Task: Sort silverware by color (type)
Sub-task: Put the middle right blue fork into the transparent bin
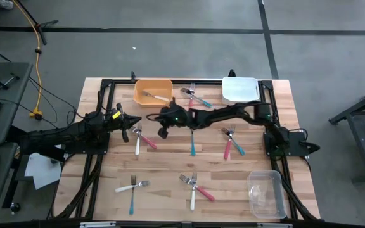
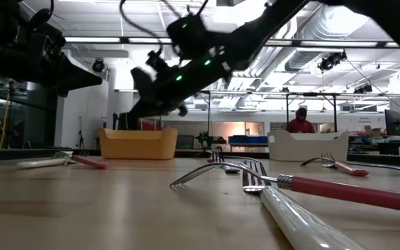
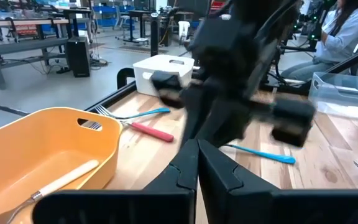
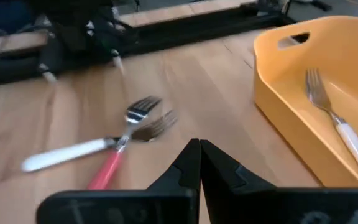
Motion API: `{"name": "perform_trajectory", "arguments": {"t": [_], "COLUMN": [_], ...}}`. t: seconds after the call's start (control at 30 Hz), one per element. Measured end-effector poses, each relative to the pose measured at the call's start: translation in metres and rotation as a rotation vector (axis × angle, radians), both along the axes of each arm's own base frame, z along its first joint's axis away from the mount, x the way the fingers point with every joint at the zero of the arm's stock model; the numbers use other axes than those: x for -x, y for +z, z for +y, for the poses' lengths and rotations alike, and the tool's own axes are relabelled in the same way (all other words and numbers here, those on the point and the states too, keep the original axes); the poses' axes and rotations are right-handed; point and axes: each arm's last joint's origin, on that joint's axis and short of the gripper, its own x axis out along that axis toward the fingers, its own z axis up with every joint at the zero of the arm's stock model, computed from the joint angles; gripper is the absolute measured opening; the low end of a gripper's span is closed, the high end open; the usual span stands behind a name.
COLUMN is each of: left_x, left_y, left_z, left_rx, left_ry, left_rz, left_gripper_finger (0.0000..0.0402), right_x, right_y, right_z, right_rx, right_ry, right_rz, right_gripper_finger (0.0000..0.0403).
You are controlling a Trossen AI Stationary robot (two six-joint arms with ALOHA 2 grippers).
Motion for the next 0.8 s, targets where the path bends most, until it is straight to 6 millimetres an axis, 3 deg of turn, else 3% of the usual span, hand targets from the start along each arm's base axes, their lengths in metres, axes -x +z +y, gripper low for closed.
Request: {"name": "perform_trajectory", "arguments": {"t": [0.17,0.5,0.63,0.8], "left_x": [0.000,0.000,0.000,0.000], "left_y": [0.000,0.000,0.000,0.000], "left_z": [0.000,0.000,0.000,0.000], "left_rx": [0.000,0.000,0.000,0.000], "left_ry": [0.001,0.001,0.001,0.002], "left_rz": [0.000,-0.001,-0.001,-0.001], "left_gripper_finger": [0.0000,0.0000,0.0000,0.0000], "right_x": [0.027,0.098,0.128,0.150], "right_y": [0.025,0.073,0.077,0.067], "right_z": [0.012,0.044,0.061,0.081], "right_rx": [-0.012,-0.200,-0.326,-0.451], "right_ry": [-0.011,-0.137,-0.228,-0.333], "right_rz": [0.035,0.471,0.658,0.839], "right_gripper_finger": [0.0000,0.0000,0.0000,0.0000]}}
